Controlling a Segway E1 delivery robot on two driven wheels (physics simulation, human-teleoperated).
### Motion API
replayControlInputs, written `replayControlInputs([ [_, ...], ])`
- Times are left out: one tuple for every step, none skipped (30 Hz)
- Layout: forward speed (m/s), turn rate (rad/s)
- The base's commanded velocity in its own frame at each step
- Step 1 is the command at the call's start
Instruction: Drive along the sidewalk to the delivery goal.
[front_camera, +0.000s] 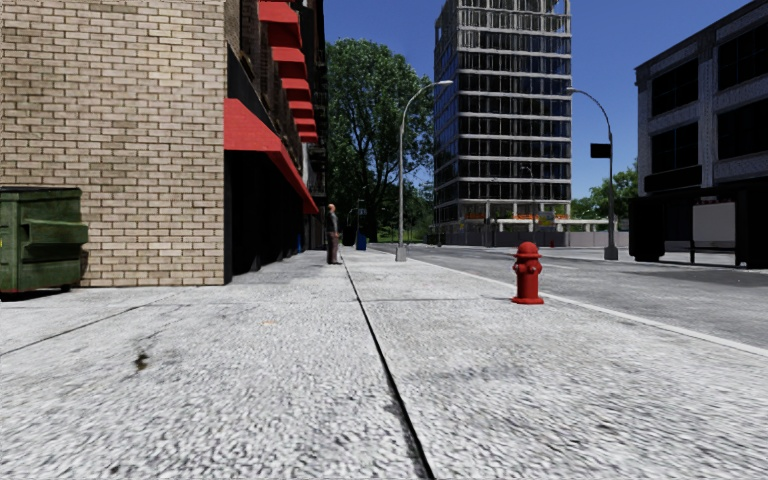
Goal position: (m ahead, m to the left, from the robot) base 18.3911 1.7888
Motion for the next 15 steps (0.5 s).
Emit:
replayControlInputs([
  [2.0,0.0],
  [2.0,0.0],
  [2.0,0.0],
  [2.0,0.0],
  [2.0,0.0],
  [2.0,0.0],
  [2.0,0.0],
  [2.0,0.0],
  [2.0,0.0],
  [2.0,0.0],
  [2.0,0.0],
  [2.0,0.0],
  [2.0,0.0],
  [2.0,0.0],
  [2.0,0.0],
])
